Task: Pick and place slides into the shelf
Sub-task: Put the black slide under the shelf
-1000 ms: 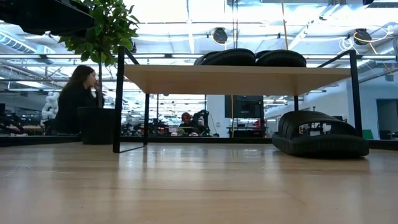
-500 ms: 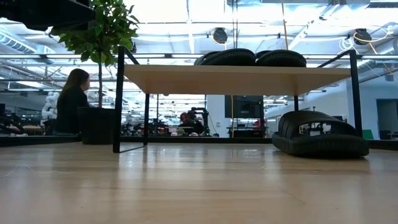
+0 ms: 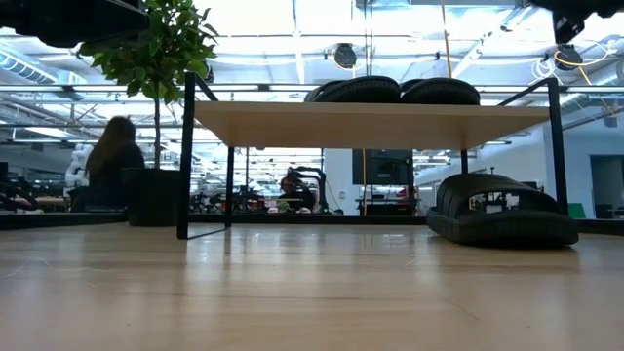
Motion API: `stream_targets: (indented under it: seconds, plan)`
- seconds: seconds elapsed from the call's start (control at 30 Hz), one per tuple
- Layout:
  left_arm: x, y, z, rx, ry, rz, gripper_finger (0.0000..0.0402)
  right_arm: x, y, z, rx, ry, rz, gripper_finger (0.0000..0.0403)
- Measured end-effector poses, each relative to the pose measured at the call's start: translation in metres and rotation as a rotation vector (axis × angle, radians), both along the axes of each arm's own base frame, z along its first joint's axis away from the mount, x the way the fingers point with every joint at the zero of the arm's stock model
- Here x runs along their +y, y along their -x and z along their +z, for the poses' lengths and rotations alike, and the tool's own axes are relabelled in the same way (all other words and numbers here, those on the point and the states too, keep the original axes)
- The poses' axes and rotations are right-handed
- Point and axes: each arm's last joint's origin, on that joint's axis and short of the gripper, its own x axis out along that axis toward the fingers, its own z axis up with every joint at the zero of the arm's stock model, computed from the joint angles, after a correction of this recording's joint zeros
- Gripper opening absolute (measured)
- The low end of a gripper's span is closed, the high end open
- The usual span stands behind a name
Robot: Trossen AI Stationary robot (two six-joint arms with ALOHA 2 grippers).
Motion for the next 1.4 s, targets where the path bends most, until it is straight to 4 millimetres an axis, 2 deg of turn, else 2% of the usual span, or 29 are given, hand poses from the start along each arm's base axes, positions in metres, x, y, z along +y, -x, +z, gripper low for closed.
stream_targets:
  seconds: [0.17,0.3,0.33,0.5,0.73,0.9,1.1,1.4]
  plan:
    - [0.000,0.000,0.002,-0.026,-0.021,-0.007,0.0017,0.002,-0.003,-0.015,0.011,-0.058,-0.038,0.0000]
    - [0.001,-0.001,0.008,-0.083,-0.017,0.044,0.0017,-0.001,-0.005,-0.033,0.037,-0.100,-0.297,0.0000]
    - [0.001,-0.002,0.009,-0.093,-0.014,0.065,0.0017,-0.002,-0.005,-0.036,0.043,-0.116,-0.315,0.0000]
    - [0.005,-0.002,0.011,-0.120,-0.003,0.220,0.0017,0.000,-0.007,-0.048,0.069,-0.173,-0.328,0.0000]
    - [0.016,0.001,0.013,-0.167,0.037,0.614,0.0017,0.008,-0.015,-0.061,0.094,-0.303,-0.299,0.0000]
    - [0.017,0.002,0.008,-0.142,0.062,0.634,0.0017,0.016,-0.024,-0.075,0.146,-0.368,-0.290,0.0000]
    - [0.025,0.000,0.000,-0.109,0.090,0.699,0.0017,0.023,-0.032,-0.087,0.192,-0.356,-0.321,0.0000]
    - [0.046,-0.007,-0.011,-0.051,0.195,0.786,0.0017,0.028,-0.038,-0.091,0.209,-0.333,-0.336,0.0000]
